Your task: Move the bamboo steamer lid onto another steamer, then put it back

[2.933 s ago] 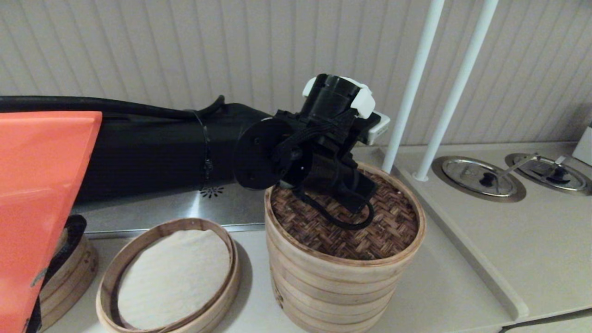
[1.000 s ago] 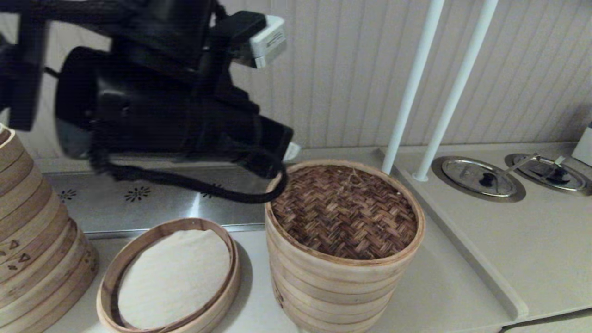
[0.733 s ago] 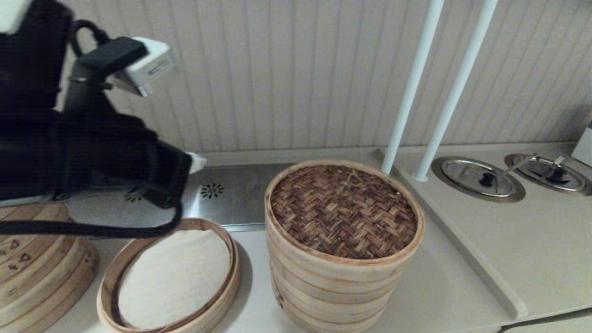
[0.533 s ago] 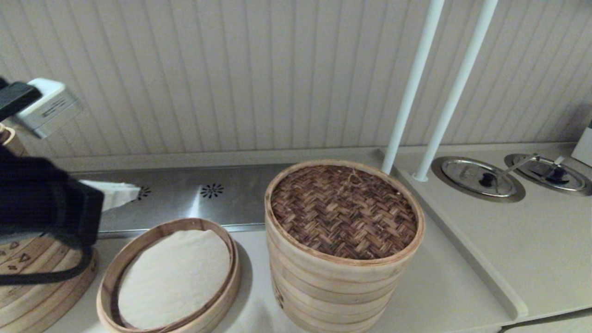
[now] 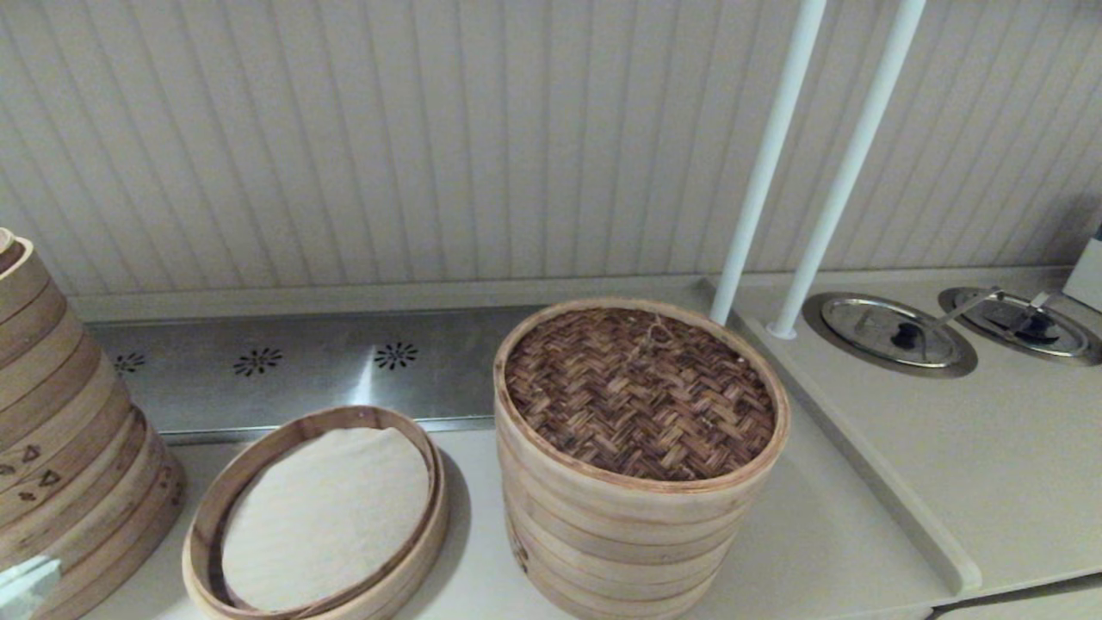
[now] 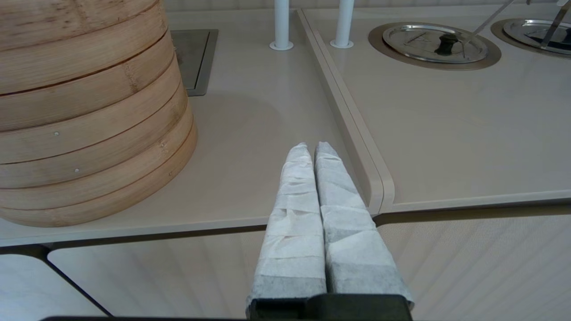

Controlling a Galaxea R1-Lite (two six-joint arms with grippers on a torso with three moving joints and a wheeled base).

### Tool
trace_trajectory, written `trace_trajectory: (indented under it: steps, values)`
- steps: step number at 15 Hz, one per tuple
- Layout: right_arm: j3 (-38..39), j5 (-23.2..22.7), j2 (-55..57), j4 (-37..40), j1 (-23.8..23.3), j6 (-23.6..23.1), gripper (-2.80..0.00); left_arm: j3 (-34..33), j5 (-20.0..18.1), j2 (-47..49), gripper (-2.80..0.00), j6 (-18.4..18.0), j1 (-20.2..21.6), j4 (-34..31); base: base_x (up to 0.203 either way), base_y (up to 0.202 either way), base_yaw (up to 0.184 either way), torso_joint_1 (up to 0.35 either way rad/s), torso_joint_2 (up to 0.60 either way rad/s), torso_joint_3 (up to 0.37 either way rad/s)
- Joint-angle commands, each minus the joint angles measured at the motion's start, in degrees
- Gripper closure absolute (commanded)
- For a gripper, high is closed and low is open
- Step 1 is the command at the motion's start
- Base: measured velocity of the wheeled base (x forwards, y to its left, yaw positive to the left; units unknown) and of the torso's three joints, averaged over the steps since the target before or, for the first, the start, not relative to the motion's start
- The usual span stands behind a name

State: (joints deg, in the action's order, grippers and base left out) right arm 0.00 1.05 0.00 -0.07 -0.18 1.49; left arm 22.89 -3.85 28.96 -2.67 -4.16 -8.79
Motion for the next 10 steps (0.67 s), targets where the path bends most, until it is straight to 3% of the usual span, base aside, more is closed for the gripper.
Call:
trace_trajectory:
  steps: [1, 3, 10]
  values:
    - [0.09, 0.01, 0.00, 0.02, 0.01, 0.01, 0.00, -7.02, -1.04, -12.47, 0.00, -0.04, 3.71, -0.36, 0.000, 0.000, 0.000, 0.000, 0.00, 0.000]
    - [0.09, 0.01, 0.00, -0.01, 0.01, 0.01, 0.00, -12.48, -1.88, -15.79, 0.00, 0.14, 5.33, -0.12, 0.000, 0.000, 0.000, 0.000, 0.00, 0.000]
    - [0.09, 0.01, 0.00, -0.01, 0.01, 0.01, 0.00, -17.38, -1.27, -27.86, 0.00, -0.50, 4.33, -0.75, 0.000, 0.000, 0.000, 0.000, 0.00, 0.000]
